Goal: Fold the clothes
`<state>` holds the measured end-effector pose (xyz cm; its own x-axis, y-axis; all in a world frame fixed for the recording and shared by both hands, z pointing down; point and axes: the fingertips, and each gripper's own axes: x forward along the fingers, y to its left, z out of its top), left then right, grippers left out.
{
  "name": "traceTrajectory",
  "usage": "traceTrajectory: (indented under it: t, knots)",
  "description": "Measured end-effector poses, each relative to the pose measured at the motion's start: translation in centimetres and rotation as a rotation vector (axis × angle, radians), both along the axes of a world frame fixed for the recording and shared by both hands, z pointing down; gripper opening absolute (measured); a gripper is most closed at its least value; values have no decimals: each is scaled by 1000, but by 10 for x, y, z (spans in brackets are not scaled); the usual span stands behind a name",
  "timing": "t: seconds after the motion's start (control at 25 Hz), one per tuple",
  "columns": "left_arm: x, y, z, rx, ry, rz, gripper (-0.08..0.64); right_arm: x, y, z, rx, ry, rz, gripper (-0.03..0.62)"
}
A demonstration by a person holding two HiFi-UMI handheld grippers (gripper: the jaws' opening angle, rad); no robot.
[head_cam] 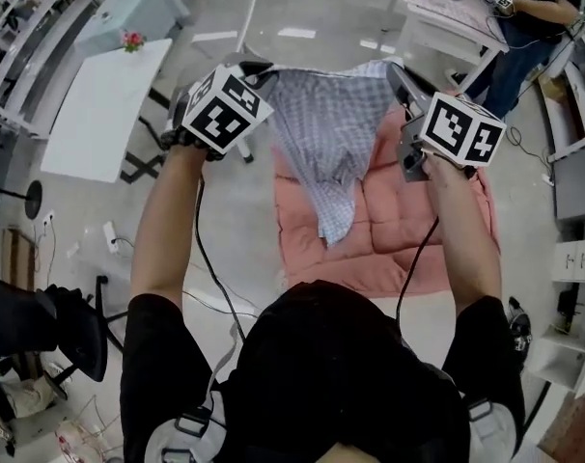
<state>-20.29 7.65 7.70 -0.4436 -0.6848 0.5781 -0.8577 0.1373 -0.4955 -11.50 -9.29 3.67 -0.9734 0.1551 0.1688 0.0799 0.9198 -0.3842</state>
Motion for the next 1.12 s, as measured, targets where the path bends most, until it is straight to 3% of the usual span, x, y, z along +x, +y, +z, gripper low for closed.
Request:
traceTrajectory:
  t: [0.36,0.88,1.12]
  knots:
    - [-2,-22,-16,-5,-19,96,37,5,-15,-13,61,3,118,40]
    - [2,-35,63,-74,63,4,37,-14,-39,68,97,129,81,40]
    - [-12,-24,62,-64,74,-12,37,-33,-32,64,150,133,63,40]
